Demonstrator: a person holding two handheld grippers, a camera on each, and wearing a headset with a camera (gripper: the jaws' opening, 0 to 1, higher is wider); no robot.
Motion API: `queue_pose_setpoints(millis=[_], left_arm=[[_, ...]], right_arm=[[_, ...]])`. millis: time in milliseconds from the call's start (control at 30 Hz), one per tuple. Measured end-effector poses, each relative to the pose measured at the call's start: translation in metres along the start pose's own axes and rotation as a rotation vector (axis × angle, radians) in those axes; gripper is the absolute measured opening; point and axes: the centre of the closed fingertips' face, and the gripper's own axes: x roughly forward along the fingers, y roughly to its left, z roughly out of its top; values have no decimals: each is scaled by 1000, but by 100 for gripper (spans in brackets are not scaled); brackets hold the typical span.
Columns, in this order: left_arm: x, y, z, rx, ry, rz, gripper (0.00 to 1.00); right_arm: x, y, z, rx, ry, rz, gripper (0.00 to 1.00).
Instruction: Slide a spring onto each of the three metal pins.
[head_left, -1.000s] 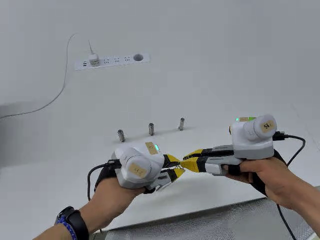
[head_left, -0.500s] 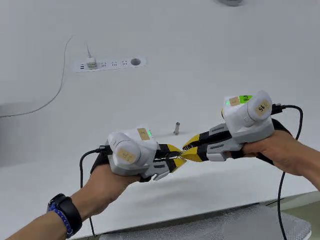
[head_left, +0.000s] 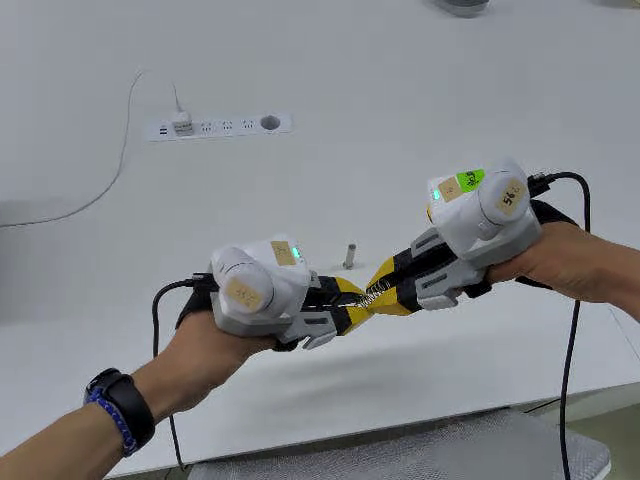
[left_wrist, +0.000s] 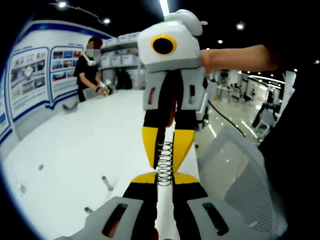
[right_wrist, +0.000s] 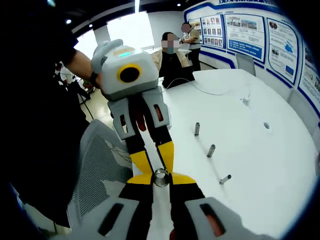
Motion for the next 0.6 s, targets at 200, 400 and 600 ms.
queue_pose_setpoints(millis=[200,400,600], left_arm=[[-2,-3,0,11,0,-22,9],[-1,-7,-3,9,2,-40,10],[2,-8,-10,-17,13,-34,11]], right_arm=[[1,5,-2,-33,28,43,13],[2,7,-6,-45,45,56,13],[8,6,-14,-14,38,32,12]])
